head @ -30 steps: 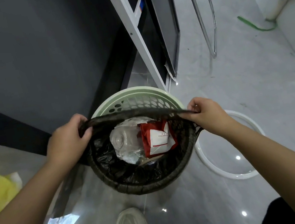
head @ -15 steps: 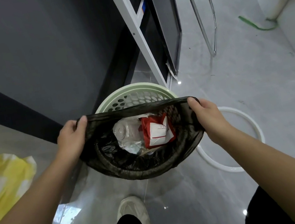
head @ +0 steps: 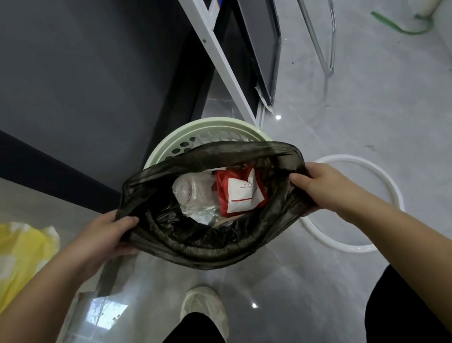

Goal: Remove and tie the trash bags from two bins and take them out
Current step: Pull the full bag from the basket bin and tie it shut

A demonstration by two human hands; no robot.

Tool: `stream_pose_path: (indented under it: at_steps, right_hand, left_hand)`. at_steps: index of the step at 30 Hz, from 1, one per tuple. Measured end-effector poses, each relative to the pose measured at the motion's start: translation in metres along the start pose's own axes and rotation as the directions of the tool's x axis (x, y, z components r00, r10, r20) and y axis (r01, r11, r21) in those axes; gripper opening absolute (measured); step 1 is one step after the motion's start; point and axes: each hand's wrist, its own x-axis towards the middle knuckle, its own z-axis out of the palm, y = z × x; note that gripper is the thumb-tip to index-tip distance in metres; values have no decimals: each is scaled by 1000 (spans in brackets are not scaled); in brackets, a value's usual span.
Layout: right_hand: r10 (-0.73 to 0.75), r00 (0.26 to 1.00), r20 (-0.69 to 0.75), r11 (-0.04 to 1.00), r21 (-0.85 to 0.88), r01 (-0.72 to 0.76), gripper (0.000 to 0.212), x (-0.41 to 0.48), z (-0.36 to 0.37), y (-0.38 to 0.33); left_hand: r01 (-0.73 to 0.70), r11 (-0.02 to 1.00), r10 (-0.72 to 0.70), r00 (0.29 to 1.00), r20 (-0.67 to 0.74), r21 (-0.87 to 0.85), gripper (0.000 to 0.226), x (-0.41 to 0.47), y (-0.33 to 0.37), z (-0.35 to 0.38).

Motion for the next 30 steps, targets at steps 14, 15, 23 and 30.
stream_pose_path:
  at_steps: [14, 15, 23, 30]
  right_hand:
    - [-297, 951, -88, 932, 189, 308, 11, 2, 7, -12]
    - [-352, 931, -95, 920, 148, 363, 14, 4, 11, -14]
    - [-475, 876, 77, 880, 25, 475, 8, 22, 46, -28]
    - [-477, 877, 57, 879, 51, 475, 35, 41, 53, -32]
  left_hand:
    - [-343, 937, 322, 918, -232, -59, 15, -16, 27, 26]
    - [-422, 907, 404, 881, -246, -21, 16, -17, 33, 31]
    - [-602, 761, 628, 777, -43, 242, 10, 3, 77, 52]
    - [-686, 374, 706, 647, 289, 624, 20, 20, 62, 69]
